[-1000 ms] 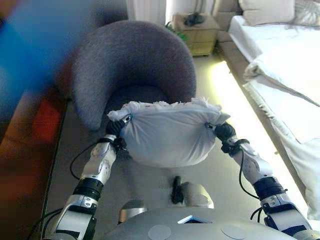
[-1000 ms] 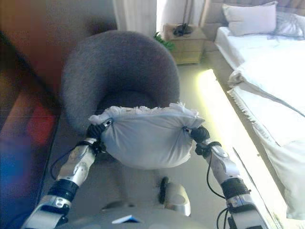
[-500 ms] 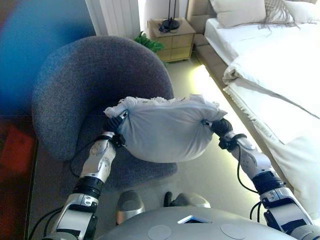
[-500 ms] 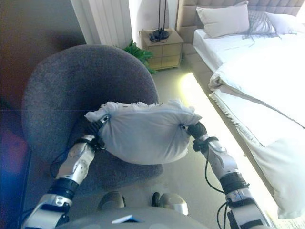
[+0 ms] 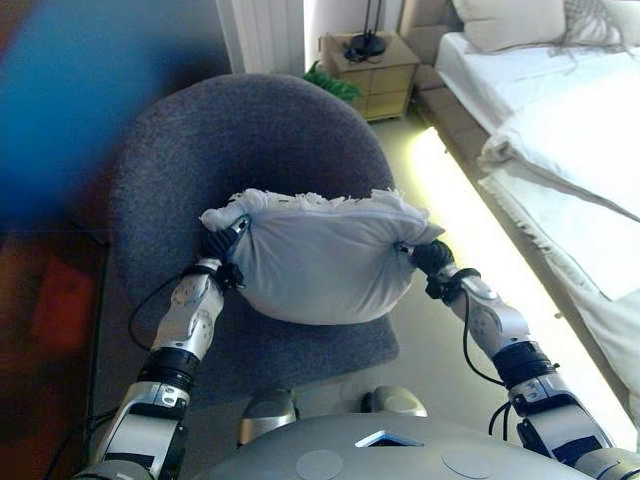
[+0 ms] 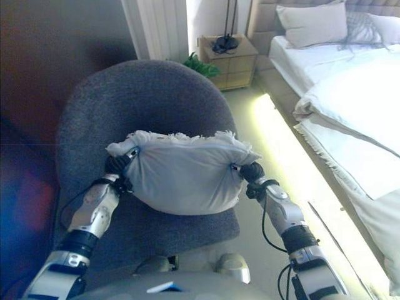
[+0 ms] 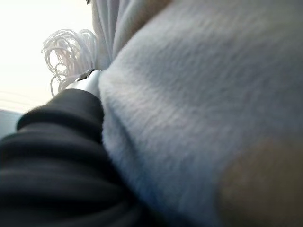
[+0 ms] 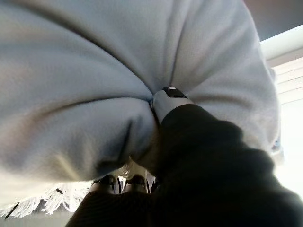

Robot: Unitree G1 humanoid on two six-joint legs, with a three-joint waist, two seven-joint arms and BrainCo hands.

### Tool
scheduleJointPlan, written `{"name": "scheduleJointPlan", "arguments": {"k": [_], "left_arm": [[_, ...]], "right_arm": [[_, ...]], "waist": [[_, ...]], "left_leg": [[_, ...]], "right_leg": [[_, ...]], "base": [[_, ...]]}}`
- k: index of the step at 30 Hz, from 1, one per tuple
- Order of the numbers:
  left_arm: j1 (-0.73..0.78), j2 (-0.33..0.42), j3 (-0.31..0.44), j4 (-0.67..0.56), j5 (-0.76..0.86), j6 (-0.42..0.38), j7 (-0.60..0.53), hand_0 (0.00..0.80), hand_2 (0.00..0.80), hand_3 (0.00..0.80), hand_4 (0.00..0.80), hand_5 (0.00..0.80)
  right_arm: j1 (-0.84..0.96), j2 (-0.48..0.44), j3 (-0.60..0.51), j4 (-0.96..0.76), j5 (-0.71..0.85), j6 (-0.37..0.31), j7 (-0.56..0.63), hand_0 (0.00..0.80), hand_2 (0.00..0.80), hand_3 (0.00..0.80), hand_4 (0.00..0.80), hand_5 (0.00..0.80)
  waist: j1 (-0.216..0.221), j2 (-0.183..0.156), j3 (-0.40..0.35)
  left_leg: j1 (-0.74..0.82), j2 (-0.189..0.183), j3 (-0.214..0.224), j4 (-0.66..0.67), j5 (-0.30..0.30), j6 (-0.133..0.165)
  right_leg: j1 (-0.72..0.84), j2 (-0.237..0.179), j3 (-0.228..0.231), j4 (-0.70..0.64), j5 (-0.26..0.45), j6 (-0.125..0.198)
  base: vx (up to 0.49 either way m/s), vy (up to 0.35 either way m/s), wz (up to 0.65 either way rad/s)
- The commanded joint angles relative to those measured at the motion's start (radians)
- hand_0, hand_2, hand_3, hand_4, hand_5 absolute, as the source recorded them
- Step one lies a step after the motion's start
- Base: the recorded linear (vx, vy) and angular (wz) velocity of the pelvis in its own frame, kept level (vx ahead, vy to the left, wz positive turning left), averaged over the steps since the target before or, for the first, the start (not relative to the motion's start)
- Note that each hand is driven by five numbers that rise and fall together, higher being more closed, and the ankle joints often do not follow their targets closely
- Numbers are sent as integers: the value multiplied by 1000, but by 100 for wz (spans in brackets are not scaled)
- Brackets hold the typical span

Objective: Pick up the cushion and take it to the sofa

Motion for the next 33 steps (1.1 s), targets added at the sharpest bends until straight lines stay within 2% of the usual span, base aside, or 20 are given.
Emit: {"name": "scheduleJointPlan", "arguments": {"k": [1,4,6,7,10,11,17,20,24,28,33], "left_arm": [[-100,-19,-37,-75,-28,-66,-35,800,800,800,800,800],[-110,-11,-40,-76,-13,-51,-16,800,800,800,800,800],[-137,-4,-53,-60,-4,-55,9,800,800,800,800,800],[-148,-6,-59,-52,0,-60,16,800,800,800,800,800],[-169,-11,-78,-46,18,-46,33,800,800,800,800,800],[-189,-10,-88,-39,21,-41,38,800,800,800,800,800],[-381,5,-136,40,-12,-44,78,800,800,800,800,800],[-459,12,-142,97,-19,-56,113,800,800,800,800,800],[-558,19,-148,174,-30,-76,147,800,800,800,800,800],[-636,37,-140,231,-33,-69,155,800,800,800,800,800],[-717,84,-159,285,-30,-50,170,800,800,800,800,800]], "right_arm": [[-83,61,16,-51,25,-86,18,800,800,800,800,800],[-123,79,46,-30,18,-85,9,800,800,800,800,800],[-172,77,60,-18,34,-74,7,800,800,800,800,800],[-189,72,64,-13,45,-72,8,800,800,800,800,800],[-225,72,74,8,44,-73,-6,800,800,800,800,800],[-246,67,80,14,55,-74,-15,800,800,800,800,800],[-447,46,94,97,91,-105,-115,800,800,800,800,800],[-521,40,95,121,110,-91,-126,800,800,800,800,800],[-589,34,114,157,115,-84,-119,800,800,800,800,800],[-655,25,127,236,132,-81,-94,800,800,800,800,800],[-708,5,149,274,155,-67,-87,800,800,800,800,800]], "waist": [[31,0,-34],[40,-19,-24],[39,-43,-12],[42,-48,-7],[58,-65,9],[63,-71,16],[69,-65,95],[58,-47,137],[47,-33,173],[43,-26,195],[41,-21,208]], "left_leg": [[1,24,0,55,-97,4],[20,28,7,62,-117,-10],[18,33,5,105,-155,-19],[0,38,-3,136,-170,-18],[-48,63,-6,201,-172,-29],[-69,75,-9,225,-171,-32],[-238,106,-45,414,-213,-51],[-305,116,-59,518,-258,-50],[-367,128,-54,621,-309,-51],[-393,129,-55,671,-334,-53],[-394,131,-51,677,-336,-63]], "right_leg": [[-45,-135,8,113,235,39],[-37,-116,-16,-41,240,58],[-33,-86,-26,-207,209,72],[-24,-72,-21,-231,180,73],[-9,-72,-34,-234,197,81],[-7,-65,-36,-238,175,81],[-108,-77,-41,-138,128,73],[-179,-94,-21,-24,90,65],[-248,-113,4,89,41,61],[-280,-124,15,151,5,62],[-281,-127,14,165,-11,58]], "base": [[114,68,-7],[93,-87,-19],[76,-218,-23],[37,-198,-26],[54,-183,0],[-5,-157,19],[-135,-102,2],[-116,21,7],[-62,15,6],[-6,4,-11],[36,-20,8]]}}
